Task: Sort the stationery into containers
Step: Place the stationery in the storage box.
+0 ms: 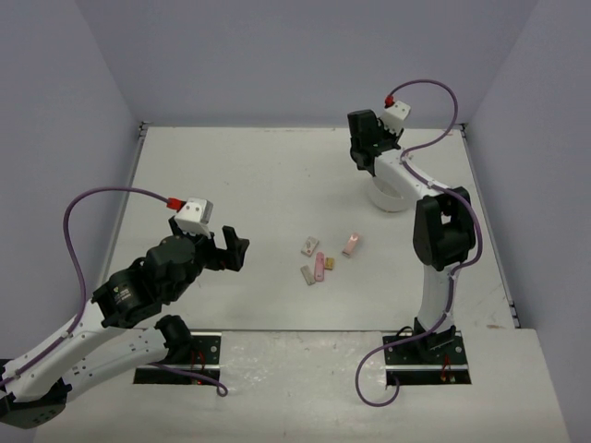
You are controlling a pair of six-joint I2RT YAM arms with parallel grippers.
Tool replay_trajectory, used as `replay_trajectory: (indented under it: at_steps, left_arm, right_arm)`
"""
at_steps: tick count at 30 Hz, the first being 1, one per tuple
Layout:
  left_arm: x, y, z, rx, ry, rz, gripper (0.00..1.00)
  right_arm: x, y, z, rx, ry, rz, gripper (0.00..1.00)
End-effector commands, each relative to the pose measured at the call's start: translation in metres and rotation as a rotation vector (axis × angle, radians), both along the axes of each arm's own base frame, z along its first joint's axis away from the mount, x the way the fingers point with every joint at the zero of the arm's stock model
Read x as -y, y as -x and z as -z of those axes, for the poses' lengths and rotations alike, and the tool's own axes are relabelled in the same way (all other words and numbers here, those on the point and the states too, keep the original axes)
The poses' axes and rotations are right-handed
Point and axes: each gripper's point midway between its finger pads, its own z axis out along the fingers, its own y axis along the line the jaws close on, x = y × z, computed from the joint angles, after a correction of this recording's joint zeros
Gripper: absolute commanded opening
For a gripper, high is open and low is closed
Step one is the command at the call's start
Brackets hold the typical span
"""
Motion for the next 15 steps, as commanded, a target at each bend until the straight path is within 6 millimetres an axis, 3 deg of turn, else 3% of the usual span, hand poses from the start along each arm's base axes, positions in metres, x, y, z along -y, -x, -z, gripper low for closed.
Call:
replay_trajectory:
  at_steps: [1, 10, 15]
  left_arm:
    - [0.0032, -0.0028, -0.003, 0.024, 0.002, 0.014, 1.0]
    - [0.0016, -0.002, -0.0056, 0.032, 0.009, 0.013, 1.0]
    - [0.0016, -0.002, -0.0057, 0.033, 0.01, 0.013, 1.0]
  right_arm:
    - [0.0017, -0.0044, -0.0159, 0.077, -0.02, 0.016, 0.1]
    - [0.0007, -0.0029, -0.017, 0.061, -0.011, -0.007, 0.17]
    - [0.001, 0.0006, -0.0165, 0.045, 0.0, -0.025, 0.32]
